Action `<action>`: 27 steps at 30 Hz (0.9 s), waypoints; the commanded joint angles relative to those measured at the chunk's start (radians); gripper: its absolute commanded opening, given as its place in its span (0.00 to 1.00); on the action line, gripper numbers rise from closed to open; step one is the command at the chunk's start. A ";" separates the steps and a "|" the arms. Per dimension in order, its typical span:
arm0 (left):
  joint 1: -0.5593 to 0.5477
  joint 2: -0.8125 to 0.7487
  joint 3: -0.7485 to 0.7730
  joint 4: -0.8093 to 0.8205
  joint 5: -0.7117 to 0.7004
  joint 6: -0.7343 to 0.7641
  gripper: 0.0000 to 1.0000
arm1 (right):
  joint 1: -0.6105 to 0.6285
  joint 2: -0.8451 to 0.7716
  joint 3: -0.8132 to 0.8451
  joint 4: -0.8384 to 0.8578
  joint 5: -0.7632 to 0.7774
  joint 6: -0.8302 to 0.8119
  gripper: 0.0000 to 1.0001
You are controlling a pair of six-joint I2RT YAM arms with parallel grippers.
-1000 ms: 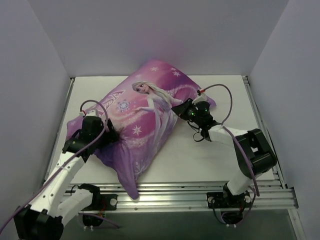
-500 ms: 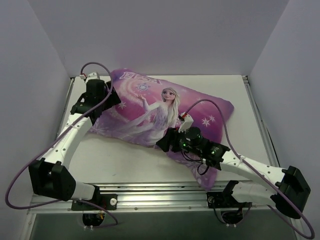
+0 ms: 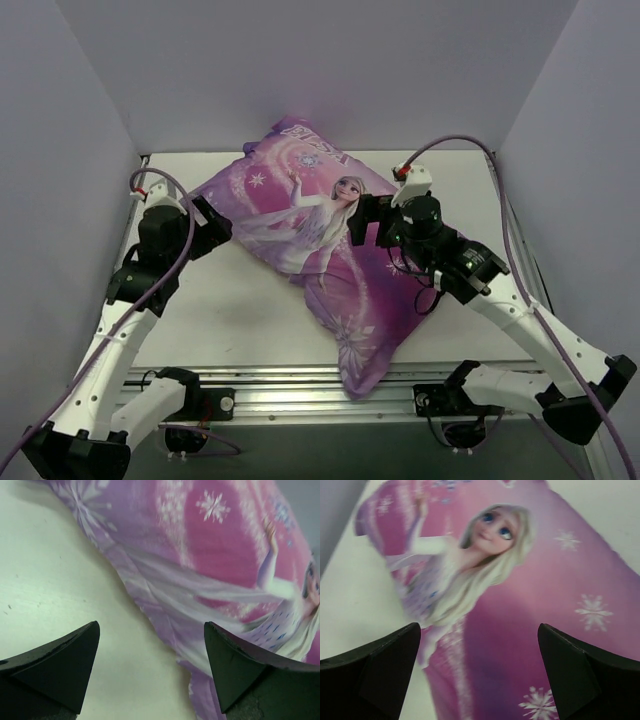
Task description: Remove the pillowcase from the pillow
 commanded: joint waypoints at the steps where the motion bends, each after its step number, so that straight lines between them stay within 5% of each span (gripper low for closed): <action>1: -0.010 0.011 -0.079 -0.006 0.156 -0.082 0.94 | -0.137 0.099 0.017 -0.112 0.045 -0.060 0.98; 8: -0.018 -0.002 -0.136 -0.009 0.199 -0.108 0.94 | -0.066 0.259 -0.082 -0.043 -0.248 -0.052 0.87; 11: -0.018 -0.022 -0.153 -0.016 0.189 -0.111 0.94 | 0.136 0.297 -0.082 -0.034 -0.204 -0.005 0.86; 17: -0.020 -0.047 -0.147 -0.037 0.187 -0.110 0.94 | 0.301 0.290 -0.001 -0.073 -0.130 0.035 0.86; 23: -0.020 -0.039 -0.134 -0.025 0.198 -0.108 0.94 | 0.239 0.216 0.103 -0.152 0.037 -0.011 0.93; 27: -0.020 -0.007 -0.134 -0.013 0.206 -0.104 0.94 | 0.013 0.176 0.102 -0.153 -0.011 0.004 1.00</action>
